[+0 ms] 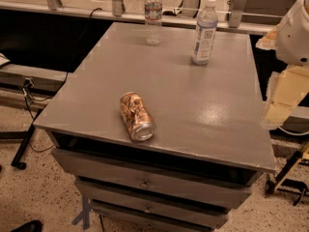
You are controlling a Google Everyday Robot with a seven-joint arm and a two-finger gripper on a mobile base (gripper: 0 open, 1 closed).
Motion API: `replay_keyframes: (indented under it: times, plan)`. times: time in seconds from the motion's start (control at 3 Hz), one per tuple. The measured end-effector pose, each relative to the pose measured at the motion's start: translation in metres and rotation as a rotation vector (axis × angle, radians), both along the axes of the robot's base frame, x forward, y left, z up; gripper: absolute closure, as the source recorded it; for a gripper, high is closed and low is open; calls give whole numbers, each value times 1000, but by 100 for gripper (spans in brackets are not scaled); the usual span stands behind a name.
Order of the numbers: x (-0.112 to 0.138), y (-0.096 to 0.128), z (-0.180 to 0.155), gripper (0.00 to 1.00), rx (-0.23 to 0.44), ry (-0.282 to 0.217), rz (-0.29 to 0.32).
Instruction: Move blue plastic bottle near orange can
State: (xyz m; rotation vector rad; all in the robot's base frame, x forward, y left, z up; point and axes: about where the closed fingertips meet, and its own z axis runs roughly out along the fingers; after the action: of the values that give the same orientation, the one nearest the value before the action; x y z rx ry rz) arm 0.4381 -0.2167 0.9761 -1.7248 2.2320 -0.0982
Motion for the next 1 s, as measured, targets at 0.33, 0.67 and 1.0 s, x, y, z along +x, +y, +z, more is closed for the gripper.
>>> replay_keyframes:
  times: [0.33,0.67,1.0]
  plan:
    - [0,0,0,0,0,0,0]
    - [36,-8,-9,0,41,-38,-26]
    - [105,-32,-24,0,114,-102,-134]
